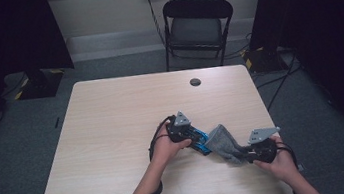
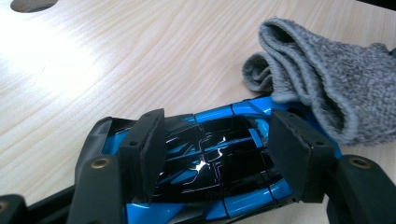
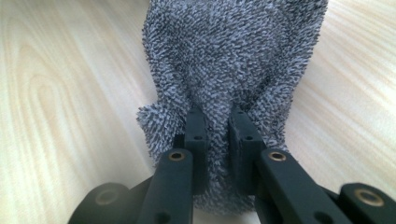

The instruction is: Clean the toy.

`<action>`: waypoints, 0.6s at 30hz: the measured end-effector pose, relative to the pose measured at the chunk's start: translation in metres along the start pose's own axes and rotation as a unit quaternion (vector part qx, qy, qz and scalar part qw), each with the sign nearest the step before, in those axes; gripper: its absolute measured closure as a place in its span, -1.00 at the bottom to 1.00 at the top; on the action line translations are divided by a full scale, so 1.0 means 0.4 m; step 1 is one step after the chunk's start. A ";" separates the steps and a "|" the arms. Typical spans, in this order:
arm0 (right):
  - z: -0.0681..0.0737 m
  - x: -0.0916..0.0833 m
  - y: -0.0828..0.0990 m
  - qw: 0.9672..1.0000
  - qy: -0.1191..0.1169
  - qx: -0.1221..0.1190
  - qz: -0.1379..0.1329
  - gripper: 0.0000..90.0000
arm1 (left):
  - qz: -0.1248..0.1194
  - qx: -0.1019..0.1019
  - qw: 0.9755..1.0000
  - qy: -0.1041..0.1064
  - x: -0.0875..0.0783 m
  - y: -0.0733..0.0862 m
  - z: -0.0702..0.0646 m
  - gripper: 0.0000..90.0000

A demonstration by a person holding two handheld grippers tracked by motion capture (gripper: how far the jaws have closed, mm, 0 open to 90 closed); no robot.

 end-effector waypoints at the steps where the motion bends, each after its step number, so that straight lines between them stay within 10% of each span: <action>1: 0.002 -0.003 0.001 1.000 0.000 0.002 0.000 0.78 | 0.001 0.001 1.000 0.000 0.000 0.000 0.000 -0.17; 18: 0.002 -0.069 -0.015 0.999 0.014 0.020 -0.046 0.77 | 0.015 0.006 1.000 0.021 -0.019 -0.019 0.008 -0.48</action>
Point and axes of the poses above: each handheld gripper's, and its own axes: x roughly forward along the jaws, y roughly out of its underside, z roughly to its left, the point moved 5 cm from there along x, roughly forward along the jaws, and after that the axes turned 11 degrees about -y, right-handed, at the moved point
